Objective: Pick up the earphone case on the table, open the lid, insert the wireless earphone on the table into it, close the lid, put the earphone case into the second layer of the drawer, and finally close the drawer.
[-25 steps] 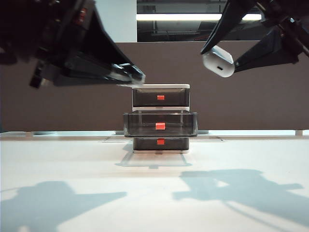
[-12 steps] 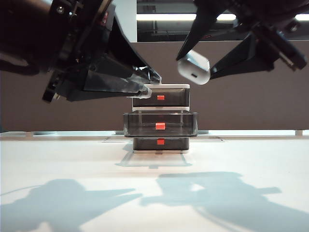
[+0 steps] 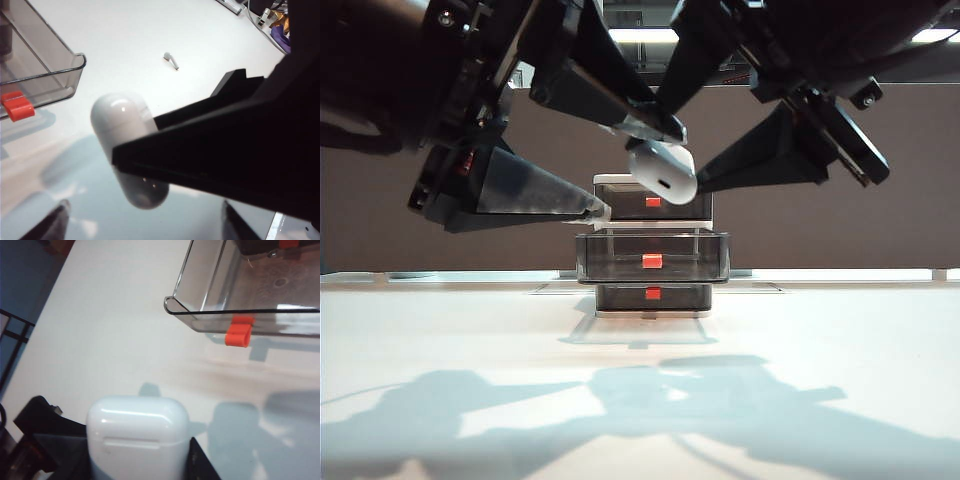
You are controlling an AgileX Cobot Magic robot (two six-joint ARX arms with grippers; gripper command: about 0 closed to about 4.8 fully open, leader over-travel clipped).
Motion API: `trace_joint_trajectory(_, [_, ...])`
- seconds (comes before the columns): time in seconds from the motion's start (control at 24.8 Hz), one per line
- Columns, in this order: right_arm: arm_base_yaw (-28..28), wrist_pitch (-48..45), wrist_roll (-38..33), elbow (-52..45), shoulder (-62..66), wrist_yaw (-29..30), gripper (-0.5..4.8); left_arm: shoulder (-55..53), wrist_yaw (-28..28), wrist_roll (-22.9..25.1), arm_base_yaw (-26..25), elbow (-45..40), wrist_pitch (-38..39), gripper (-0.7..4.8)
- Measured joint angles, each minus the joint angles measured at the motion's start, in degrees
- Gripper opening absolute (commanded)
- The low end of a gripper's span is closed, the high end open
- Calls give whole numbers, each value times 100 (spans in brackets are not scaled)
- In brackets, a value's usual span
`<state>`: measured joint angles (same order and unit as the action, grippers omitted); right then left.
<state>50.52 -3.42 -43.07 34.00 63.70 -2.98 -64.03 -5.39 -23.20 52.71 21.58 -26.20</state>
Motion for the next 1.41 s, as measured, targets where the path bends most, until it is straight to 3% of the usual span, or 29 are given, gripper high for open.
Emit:
trace_joint_trajectory(0.24, [0,-15,-616,-2,0,24,175,0,0,0,0,0,-197,371])
trace_joint_trajectory(0.53, [205,-35,-658,0,-2,9,175,-90,-2,22,-2,-2,-308,371])
trace_joint_trajectory(0.61, [378,-57,-667,0,-2,-243,175,-114,-2,24,-2,-4,-313,370])
trace_joint_trajectory(0.85, [765,-142,-675,4,-11,-732,175,-140,-4,44,0,-15,-343,310])
trace_joint_trajectory(1.41, [780,-105,-686,24,-20,-789,175,-142,-11,68,-2,-15,-413,299])
